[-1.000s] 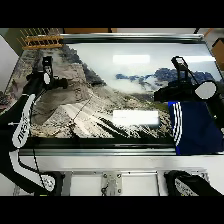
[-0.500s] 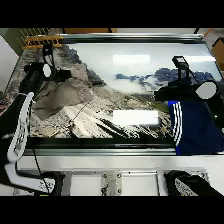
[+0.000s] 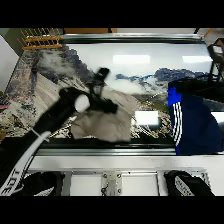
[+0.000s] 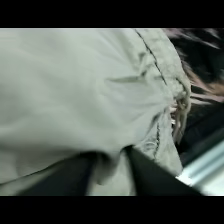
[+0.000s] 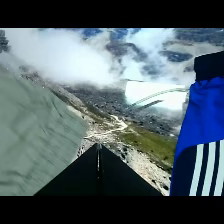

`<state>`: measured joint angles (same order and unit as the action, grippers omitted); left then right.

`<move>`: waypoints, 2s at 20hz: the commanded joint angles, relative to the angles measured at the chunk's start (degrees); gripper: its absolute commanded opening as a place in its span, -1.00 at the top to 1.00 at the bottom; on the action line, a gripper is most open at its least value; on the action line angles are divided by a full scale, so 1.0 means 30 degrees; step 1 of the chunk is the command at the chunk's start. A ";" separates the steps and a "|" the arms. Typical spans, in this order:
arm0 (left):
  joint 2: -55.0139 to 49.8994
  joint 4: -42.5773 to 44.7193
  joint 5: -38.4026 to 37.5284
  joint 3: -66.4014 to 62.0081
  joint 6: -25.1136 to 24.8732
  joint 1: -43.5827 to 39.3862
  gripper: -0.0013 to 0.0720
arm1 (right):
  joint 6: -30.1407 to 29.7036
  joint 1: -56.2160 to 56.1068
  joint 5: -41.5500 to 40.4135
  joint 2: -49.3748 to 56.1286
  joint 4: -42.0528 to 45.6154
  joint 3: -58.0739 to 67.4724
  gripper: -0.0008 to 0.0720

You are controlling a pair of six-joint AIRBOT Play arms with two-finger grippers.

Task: Fold the clothes and pants, and hang the long-sleeved shirts on hangers.

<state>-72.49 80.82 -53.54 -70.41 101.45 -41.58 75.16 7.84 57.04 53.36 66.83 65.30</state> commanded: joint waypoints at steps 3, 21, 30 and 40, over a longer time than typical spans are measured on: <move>0.0430 -0.0277 0.0838 -0.0758 0.0488 0.0146 -0.92 | 0.0022 0.0656 0.0539 -0.0918 -0.0087 0.0022 0.89; -0.9457 -0.8488 0.1195 -0.1719 -0.6404 1.3398 -0.92 | 0.0015 0.0656 0.4874 0.0962 -0.3016 -0.0044 0.86; -0.9653 -0.8342 0.2965 -0.2069 -0.5989 1.1985 0.77 | 0.0015 0.0998 0.4597 0.2994 -0.1574 -0.0044 -0.80; -0.9653 -0.8306 0.0656 -0.5173 -0.6193 1.2721 0.95 | -0.0903 0.4036 0.1967 1.1825 -0.5639 -0.1763 -0.80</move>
<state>-101.41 55.83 -50.76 -84.90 83.05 -3.57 76.62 19.77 64.90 81.01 57.65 60.62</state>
